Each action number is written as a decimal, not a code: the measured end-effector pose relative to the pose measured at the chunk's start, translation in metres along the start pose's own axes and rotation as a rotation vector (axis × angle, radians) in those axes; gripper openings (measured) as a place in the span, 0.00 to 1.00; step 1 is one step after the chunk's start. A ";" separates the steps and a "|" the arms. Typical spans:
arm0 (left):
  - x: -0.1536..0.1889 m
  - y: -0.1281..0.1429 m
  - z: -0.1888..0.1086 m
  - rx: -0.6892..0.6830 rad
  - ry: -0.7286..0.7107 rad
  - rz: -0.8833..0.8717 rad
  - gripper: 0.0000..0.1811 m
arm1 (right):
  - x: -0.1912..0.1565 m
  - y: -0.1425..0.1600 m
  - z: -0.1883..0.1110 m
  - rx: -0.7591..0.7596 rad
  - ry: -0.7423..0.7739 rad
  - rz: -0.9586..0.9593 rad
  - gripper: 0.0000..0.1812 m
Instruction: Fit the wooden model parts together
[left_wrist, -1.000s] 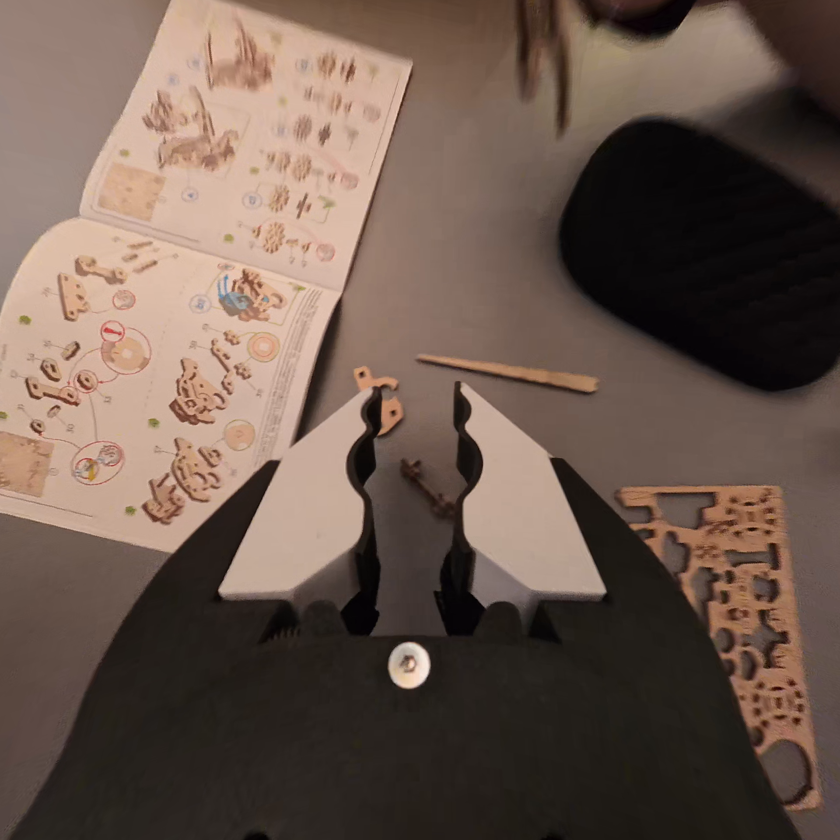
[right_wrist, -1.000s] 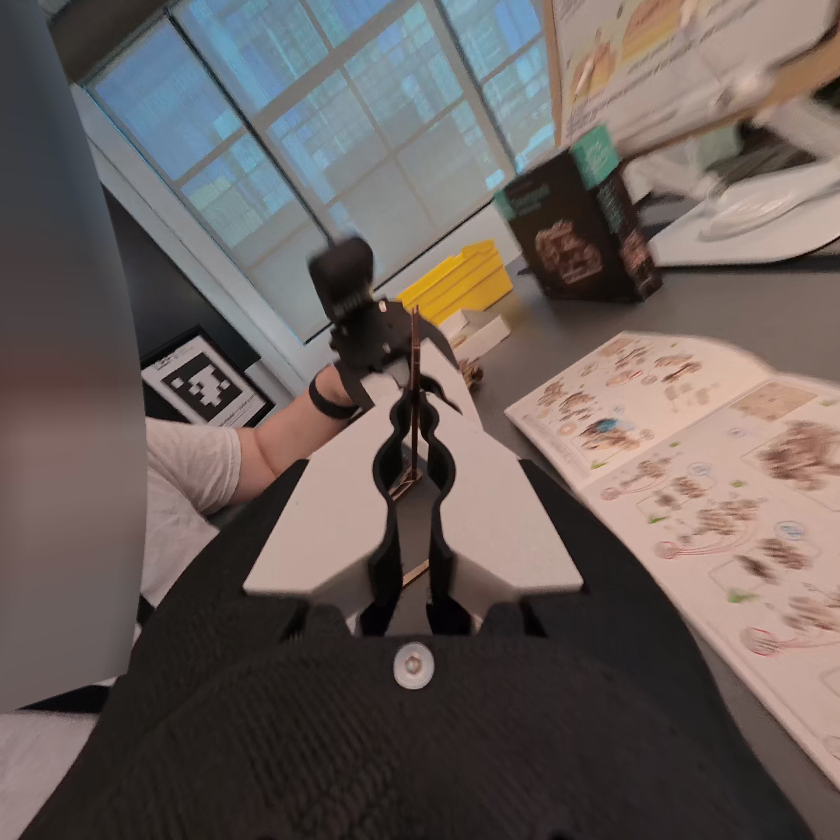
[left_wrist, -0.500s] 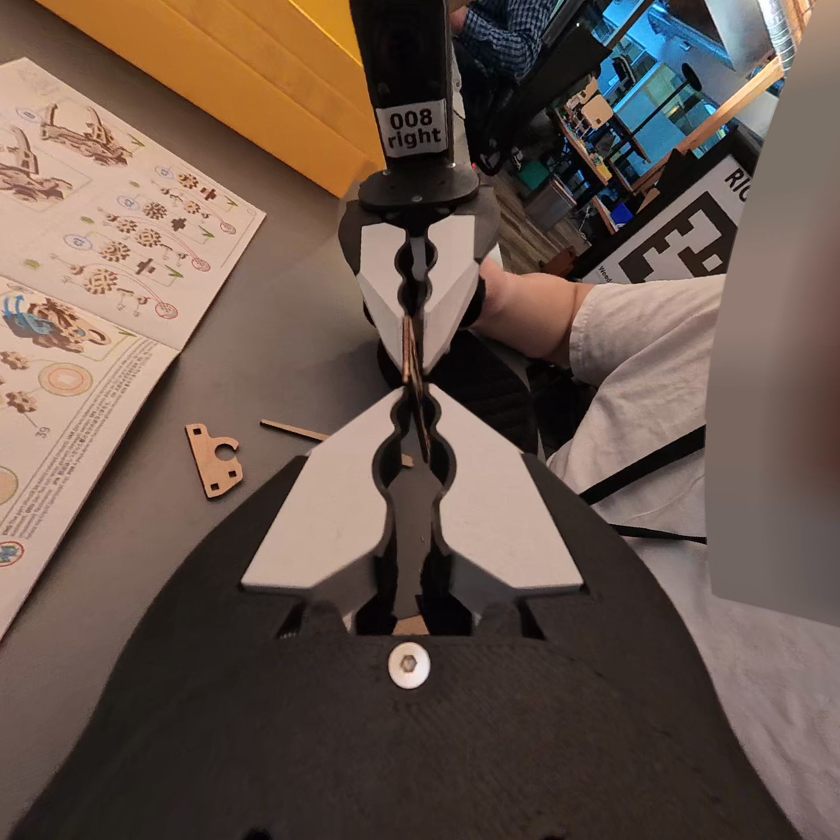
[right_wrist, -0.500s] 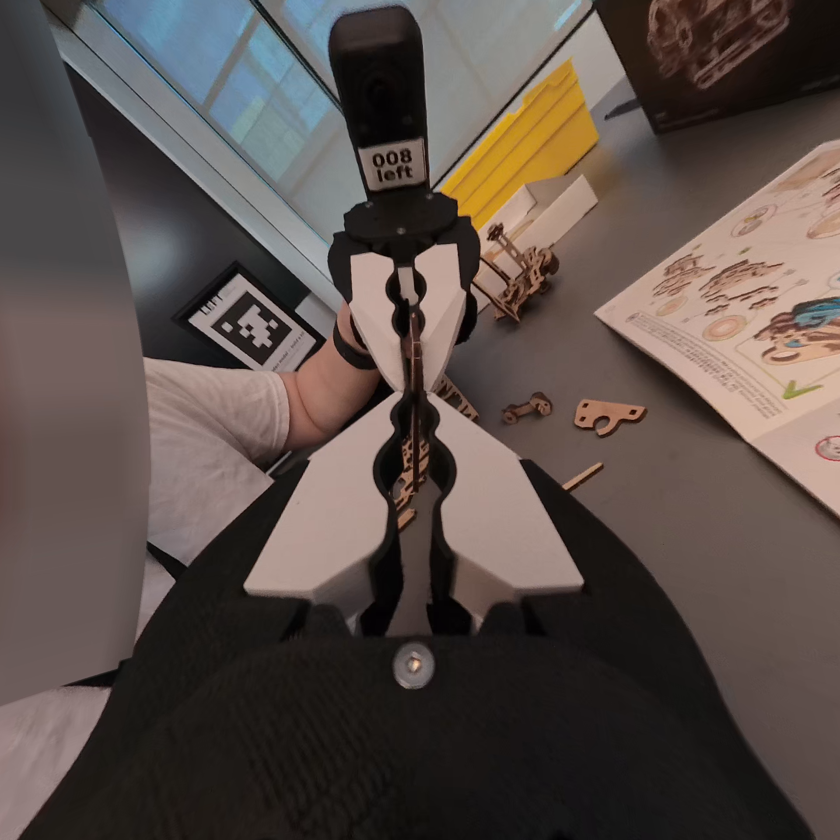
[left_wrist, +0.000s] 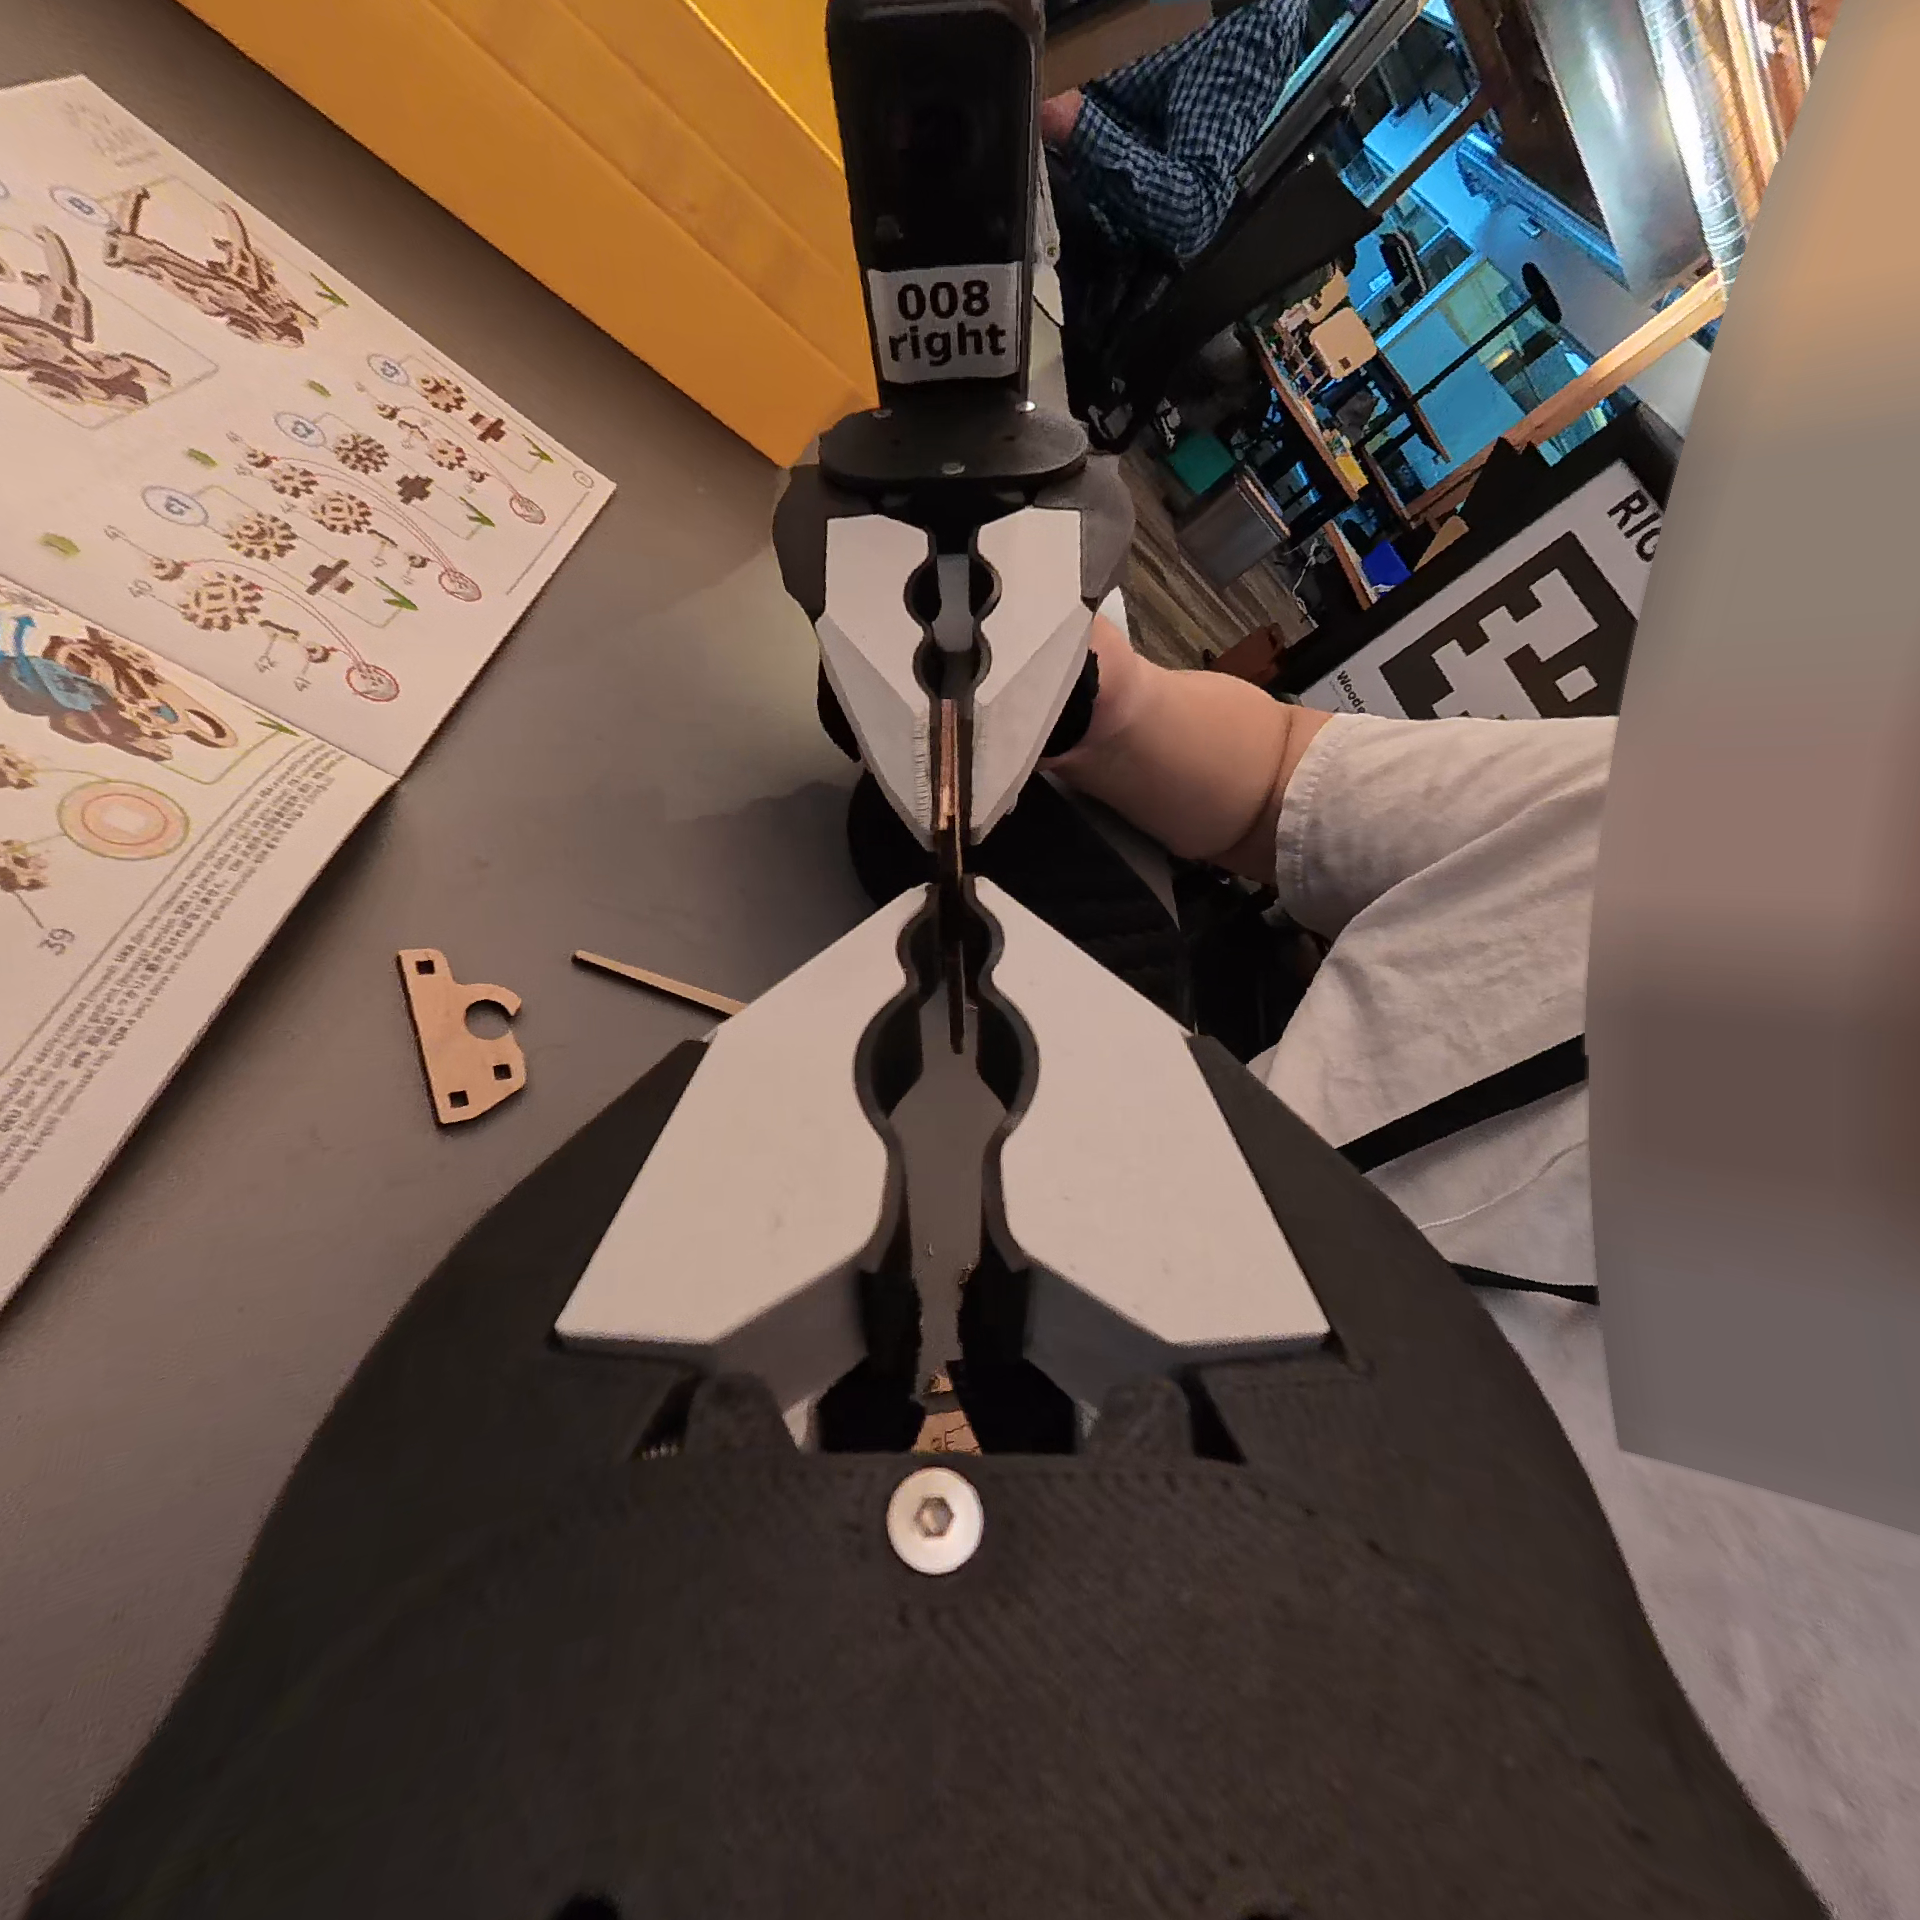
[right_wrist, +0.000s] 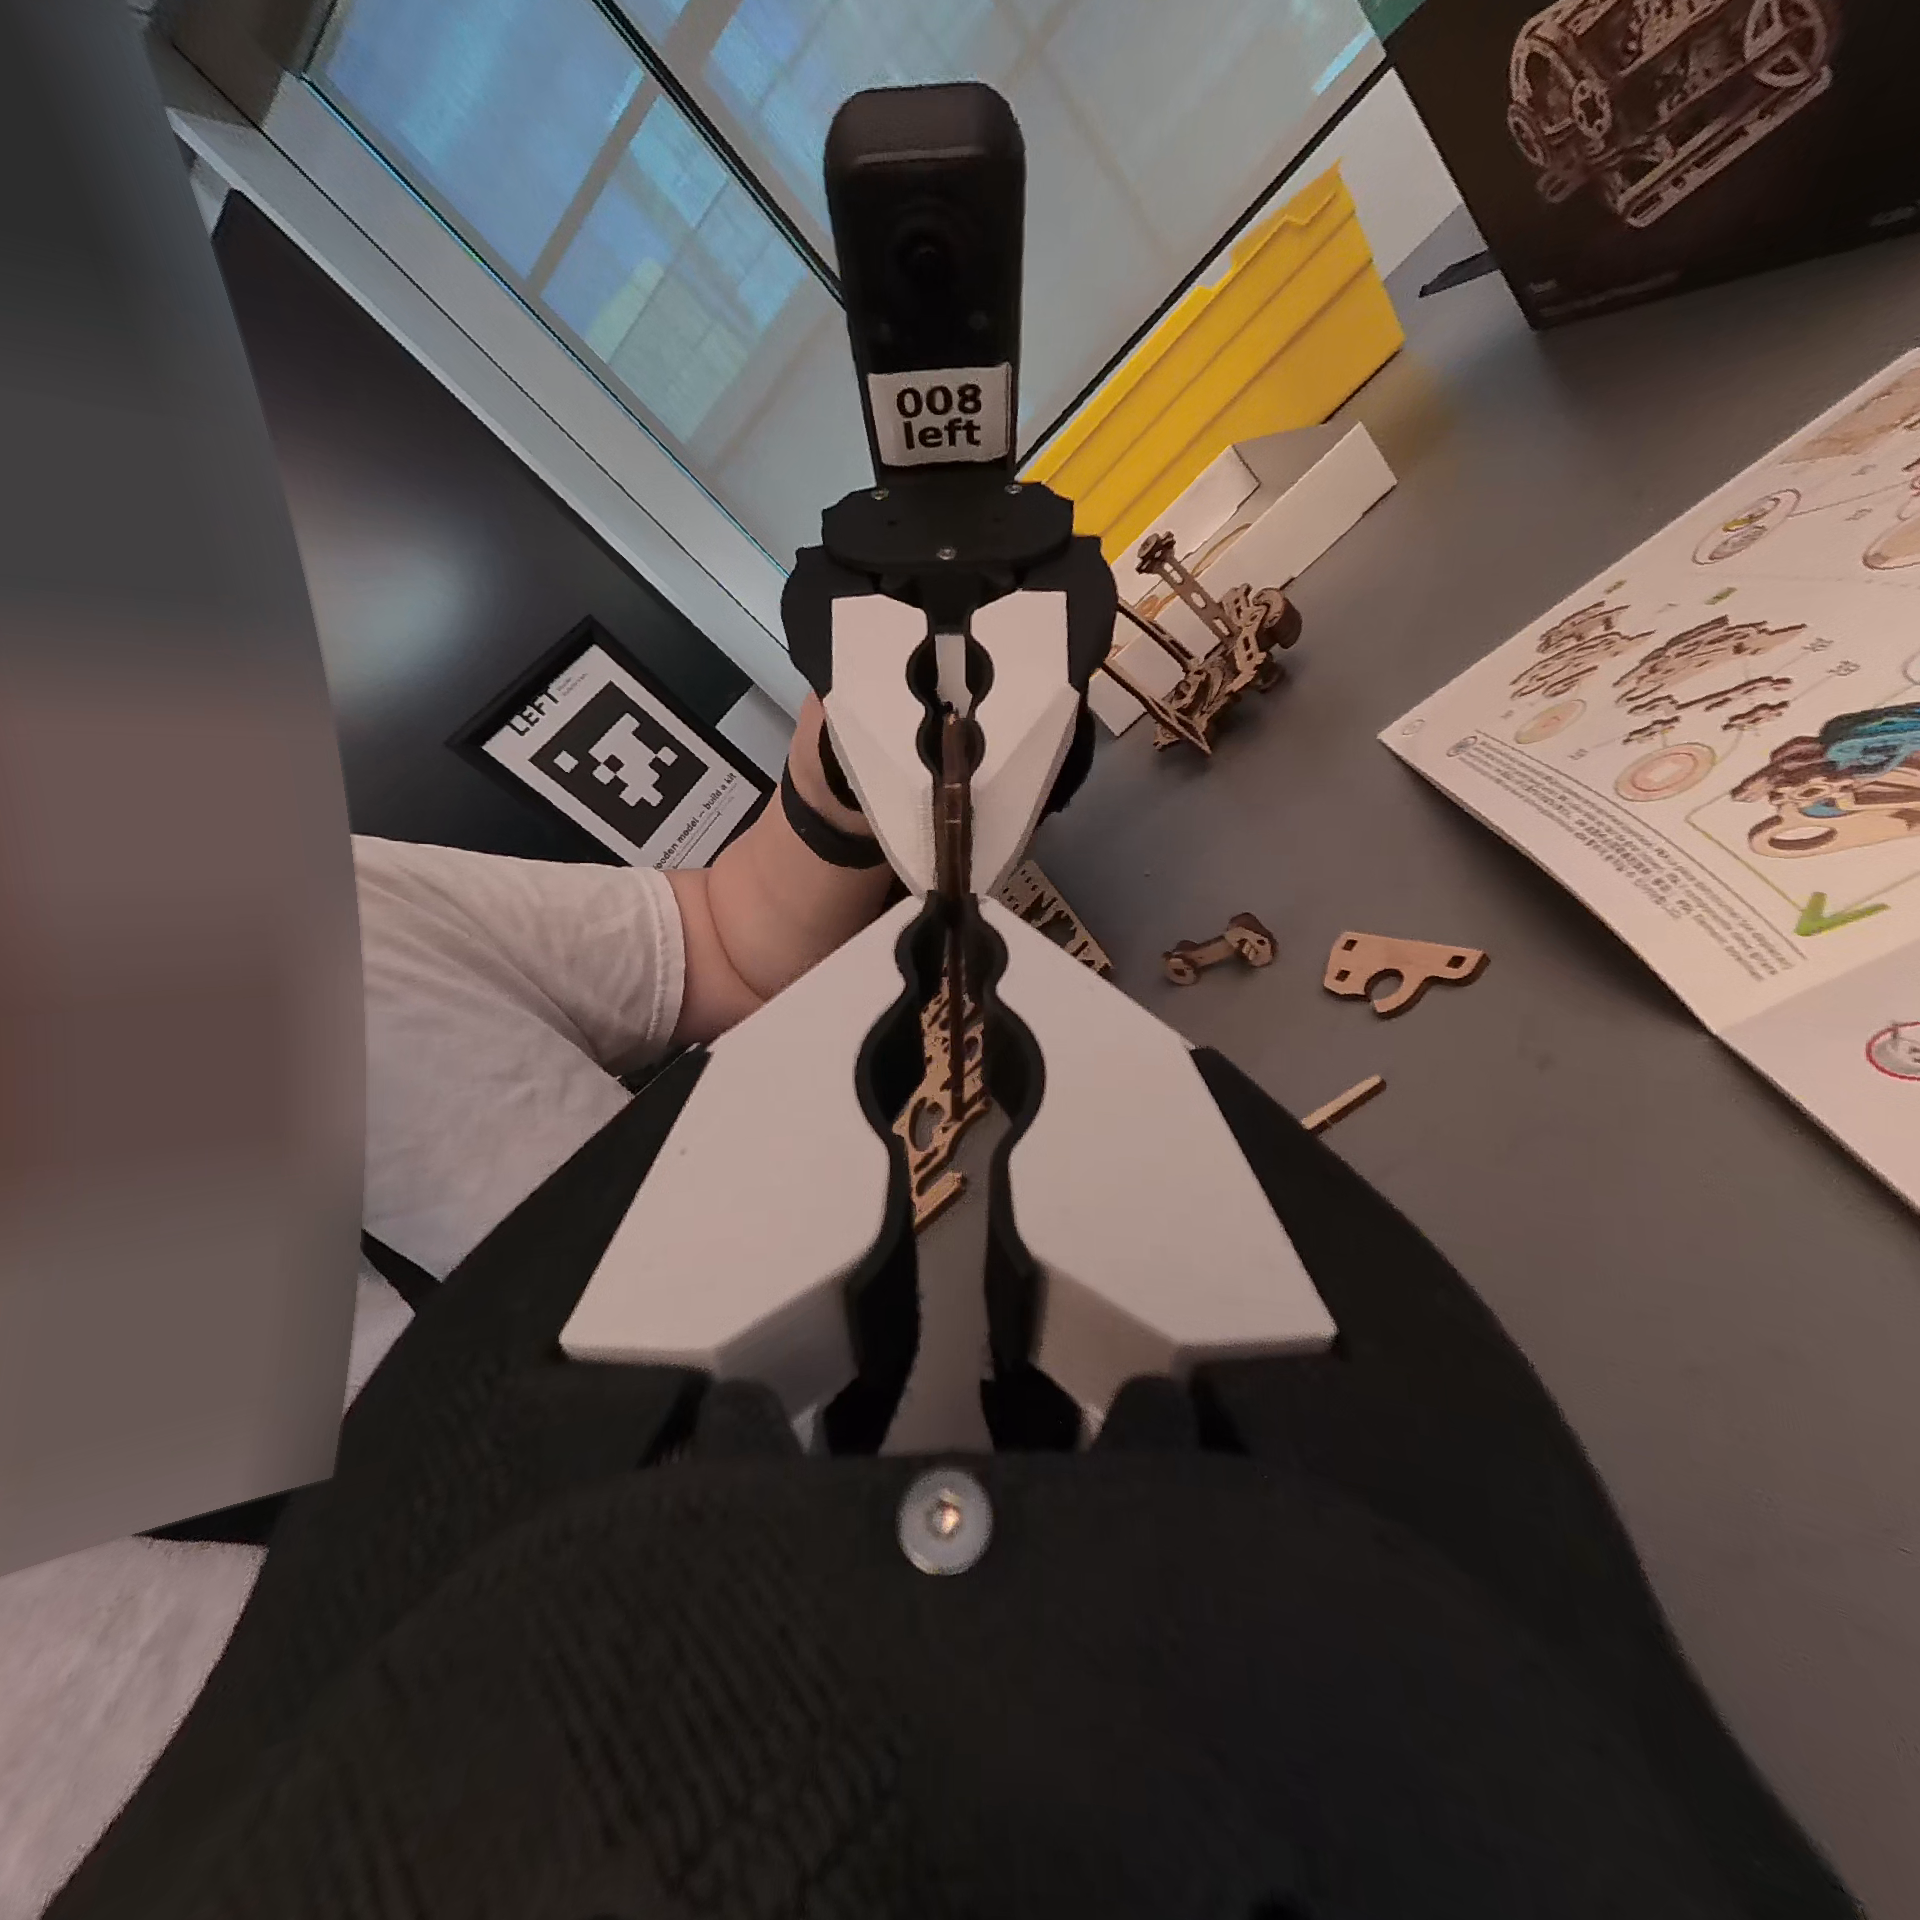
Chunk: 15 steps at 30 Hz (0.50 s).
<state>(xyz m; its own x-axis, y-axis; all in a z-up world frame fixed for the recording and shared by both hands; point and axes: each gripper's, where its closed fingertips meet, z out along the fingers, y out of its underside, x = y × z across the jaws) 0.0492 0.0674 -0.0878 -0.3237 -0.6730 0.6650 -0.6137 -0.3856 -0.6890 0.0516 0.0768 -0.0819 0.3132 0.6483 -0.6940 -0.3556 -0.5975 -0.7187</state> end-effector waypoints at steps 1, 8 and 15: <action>0.000 0.000 0.000 0.001 0.001 -0.008 0.00 | 0.000 0.000 0.000 -0.002 0.002 0.000 0.00; -0.002 -0.002 0.001 0.015 -0.008 -0.026 0.00 | 0.001 0.001 -0.001 -0.018 0.014 -0.017 0.00; -0.002 -0.008 -0.003 0.055 -0.020 -0.021 0.00 | 0.002 0.008 0.002 -0.063 0.012 -0.014 0.00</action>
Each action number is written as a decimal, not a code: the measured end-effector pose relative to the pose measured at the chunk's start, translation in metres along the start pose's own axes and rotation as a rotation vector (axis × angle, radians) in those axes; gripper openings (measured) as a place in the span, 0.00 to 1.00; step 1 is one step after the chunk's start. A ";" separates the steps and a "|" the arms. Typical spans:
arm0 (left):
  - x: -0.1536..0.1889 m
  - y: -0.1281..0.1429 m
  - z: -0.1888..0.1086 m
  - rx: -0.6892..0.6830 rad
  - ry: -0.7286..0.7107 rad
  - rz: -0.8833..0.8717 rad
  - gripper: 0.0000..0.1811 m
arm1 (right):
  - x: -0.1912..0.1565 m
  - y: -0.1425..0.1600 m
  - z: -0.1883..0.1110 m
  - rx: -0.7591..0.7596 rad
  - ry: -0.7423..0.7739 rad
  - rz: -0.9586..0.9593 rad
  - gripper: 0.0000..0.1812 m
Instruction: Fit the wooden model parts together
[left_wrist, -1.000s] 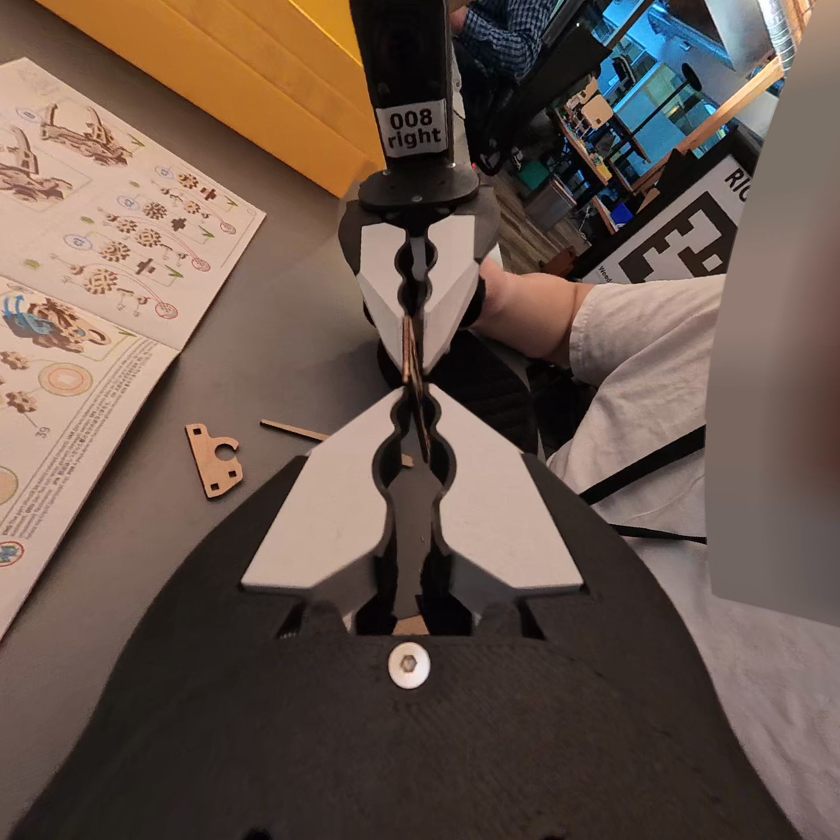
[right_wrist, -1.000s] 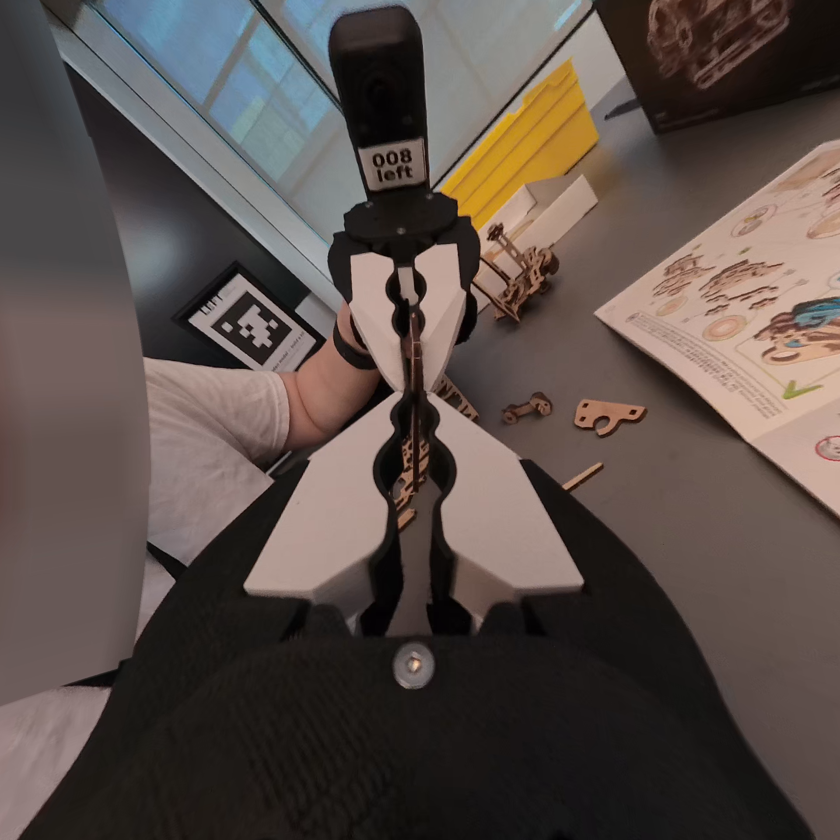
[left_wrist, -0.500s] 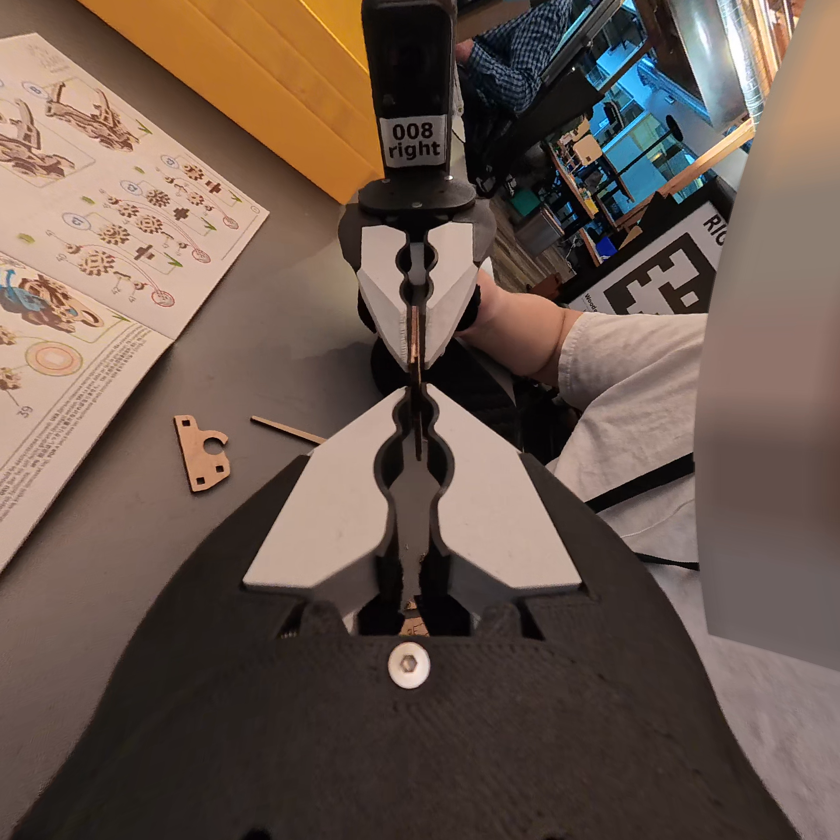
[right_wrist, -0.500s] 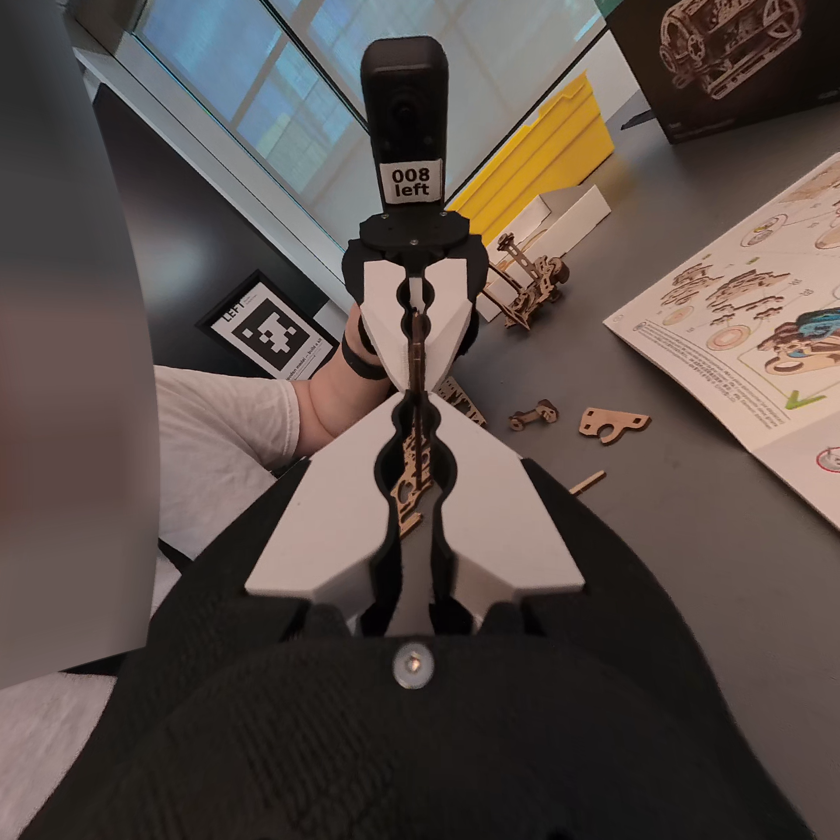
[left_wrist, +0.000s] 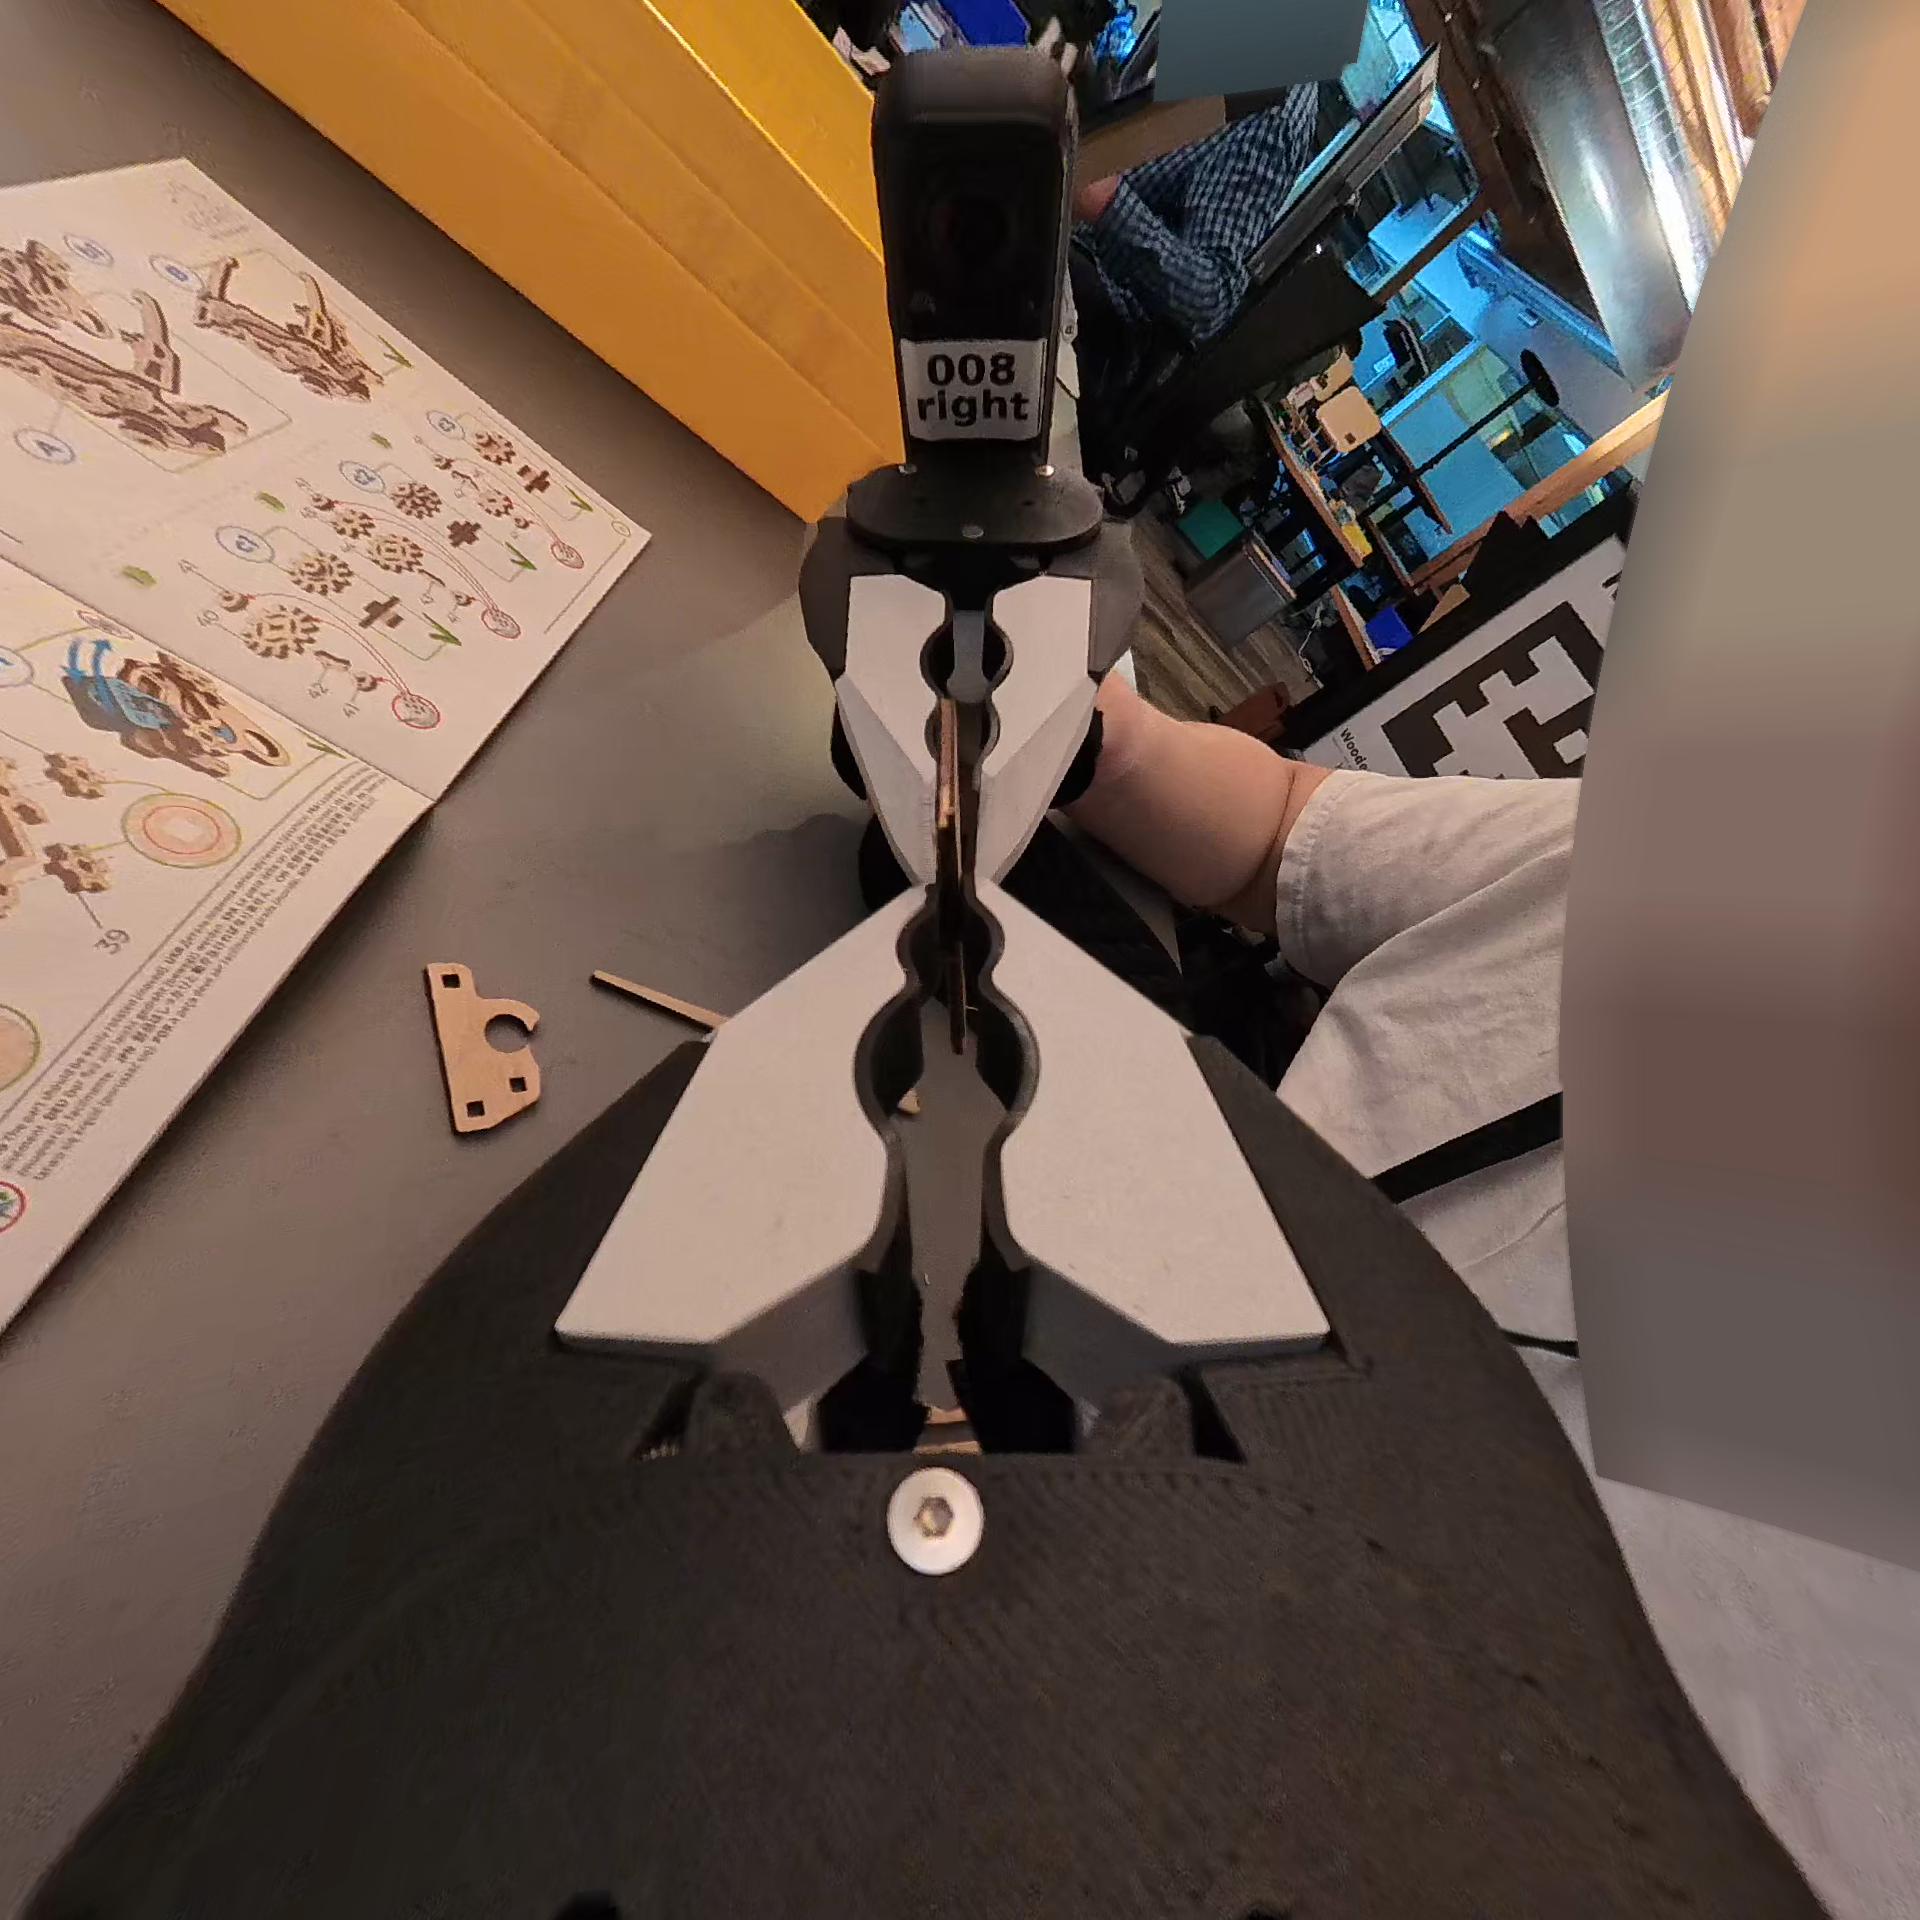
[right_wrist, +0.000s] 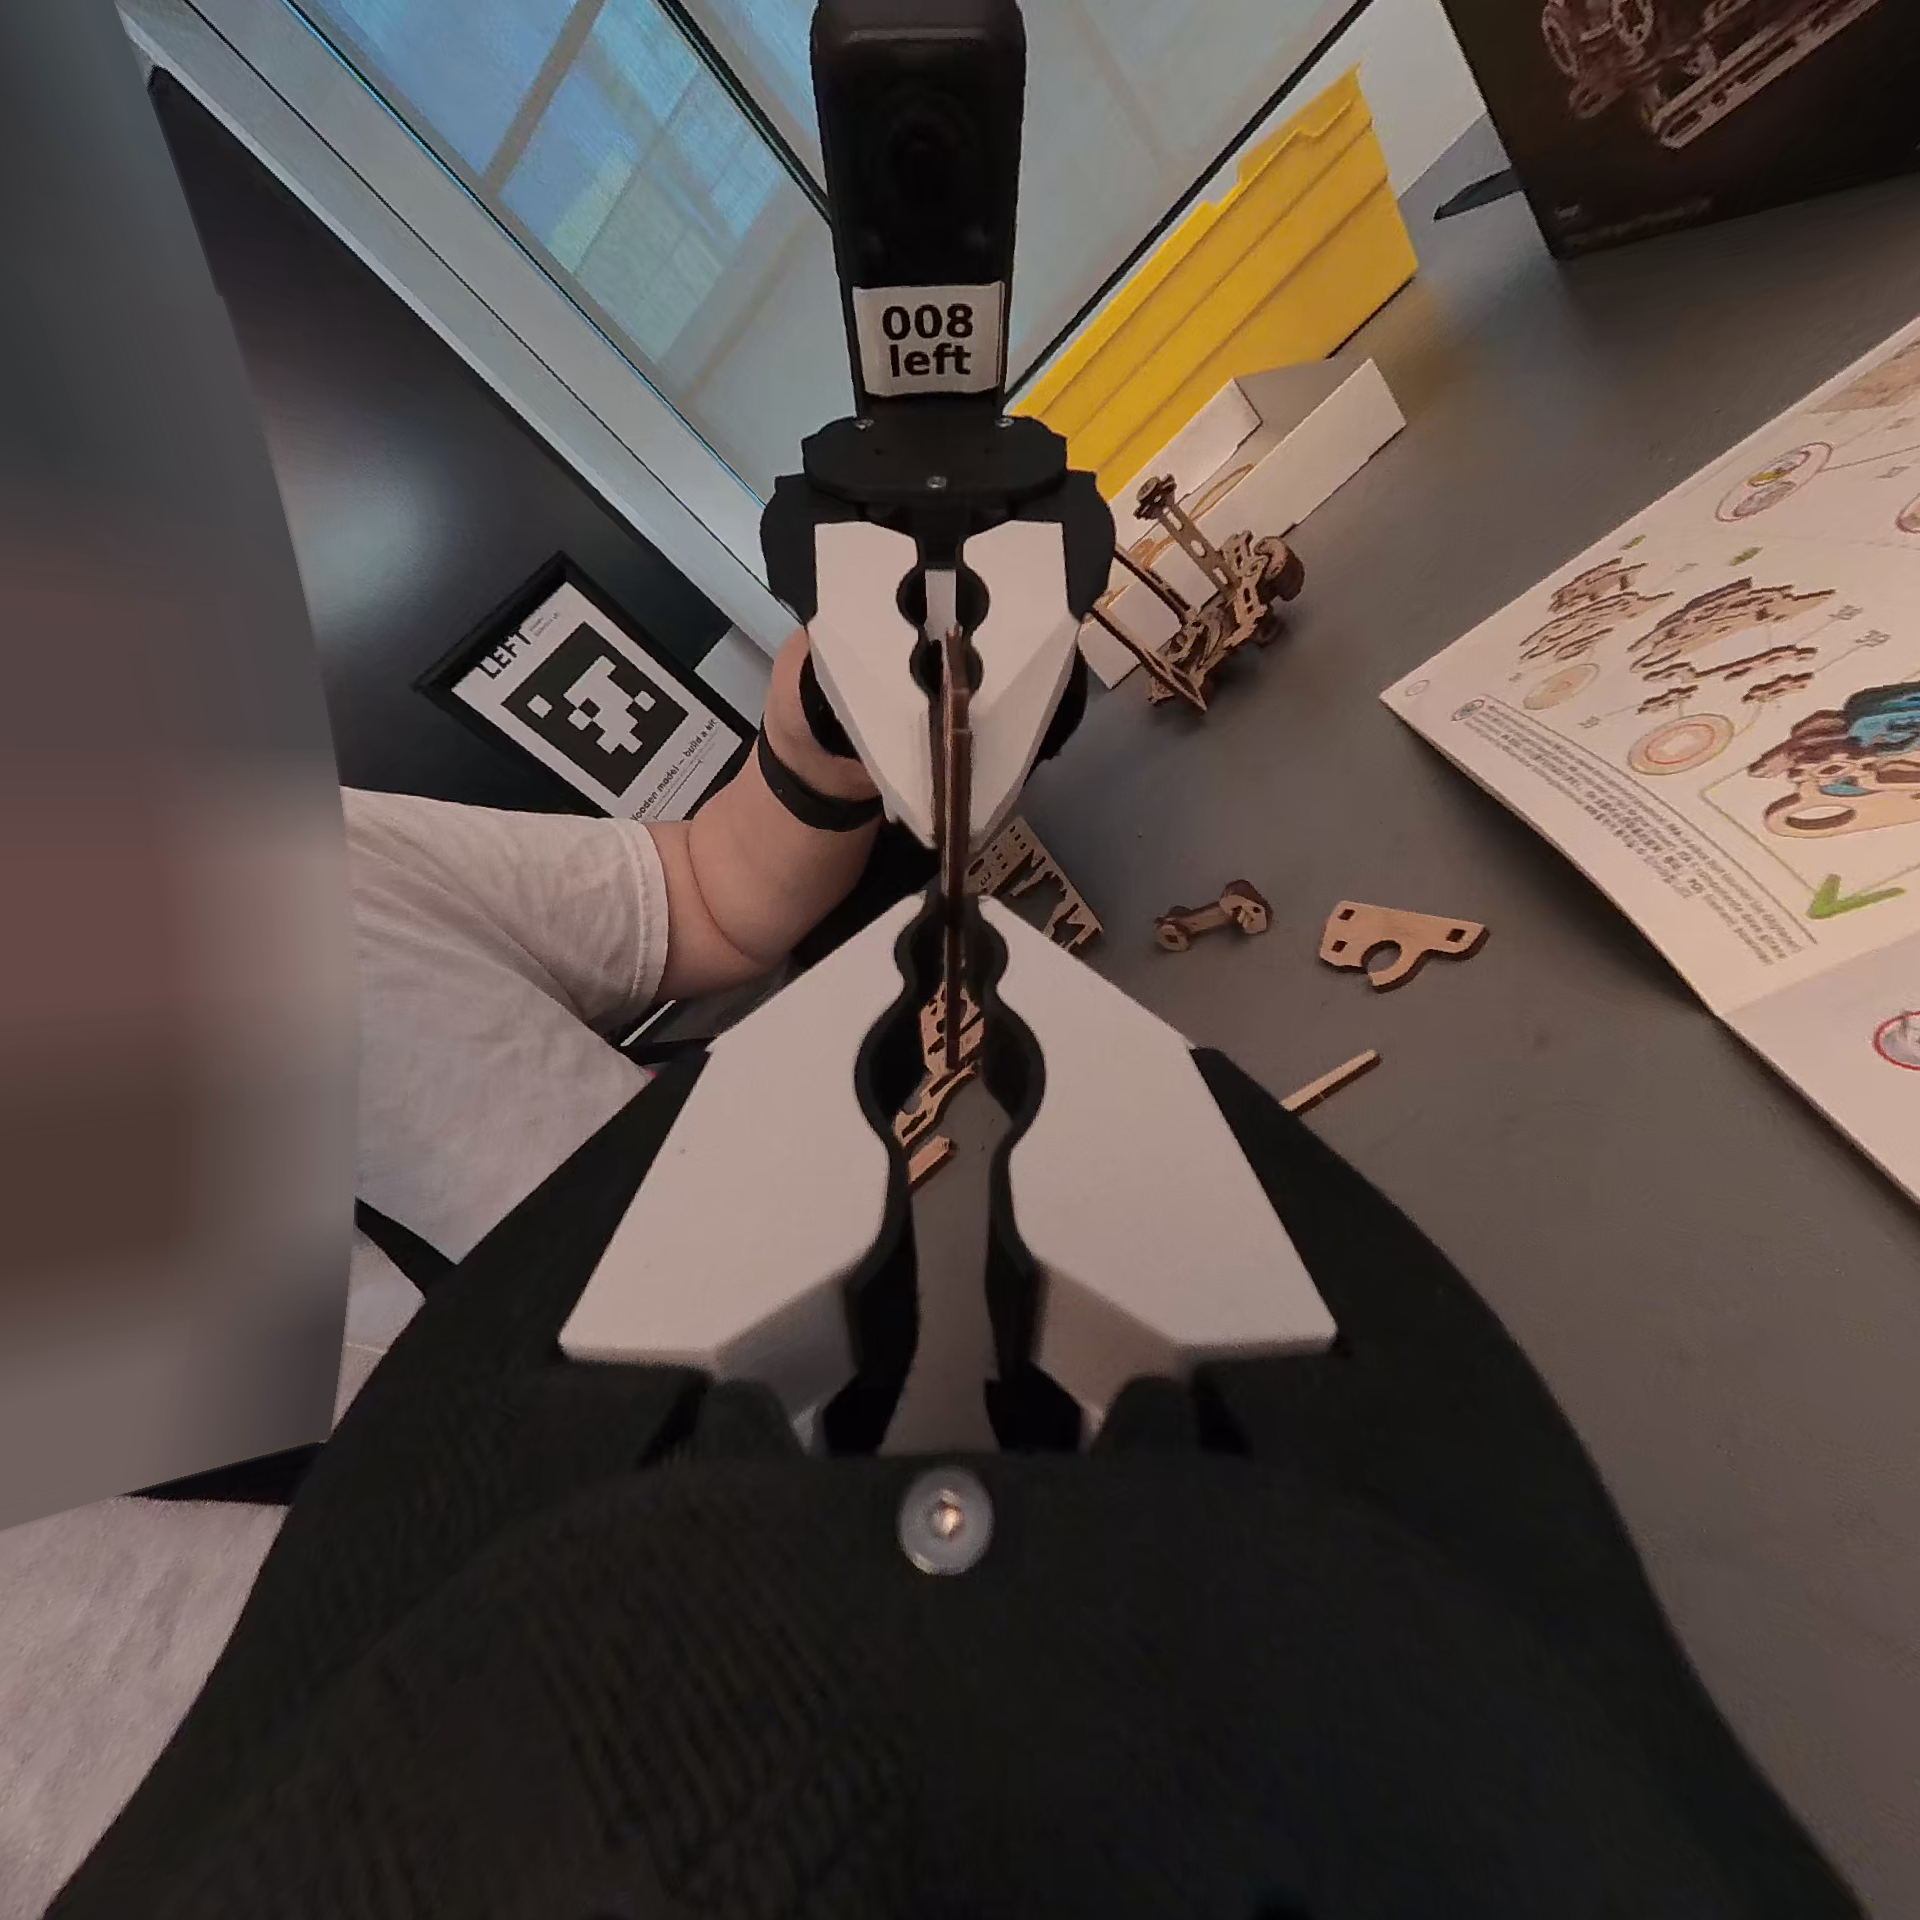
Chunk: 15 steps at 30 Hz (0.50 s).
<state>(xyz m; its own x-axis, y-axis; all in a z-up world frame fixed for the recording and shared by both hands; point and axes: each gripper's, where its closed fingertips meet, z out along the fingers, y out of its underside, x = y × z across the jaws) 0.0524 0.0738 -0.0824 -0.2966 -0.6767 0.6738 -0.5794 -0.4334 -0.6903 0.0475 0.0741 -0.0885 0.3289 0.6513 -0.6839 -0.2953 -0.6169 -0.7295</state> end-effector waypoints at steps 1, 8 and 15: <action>0.000 -0.001 -0.001 0.008 0.003 -0.002 0.00 | -0.001 0.001 0.000 -0.008 -0.008 0.007 0.00; 0.001 0.002 0.004 -0.005 -0.006 0.030 0.05 | 0.002 -0.002 -0.006 -0.016 0.052 -0.031 0.00; 0.000 0.020 0.016 -0.100 0.014 0.023 0.00 | 0.001 -0.004 -0.008 -0.001 0.030 -0.007 0.00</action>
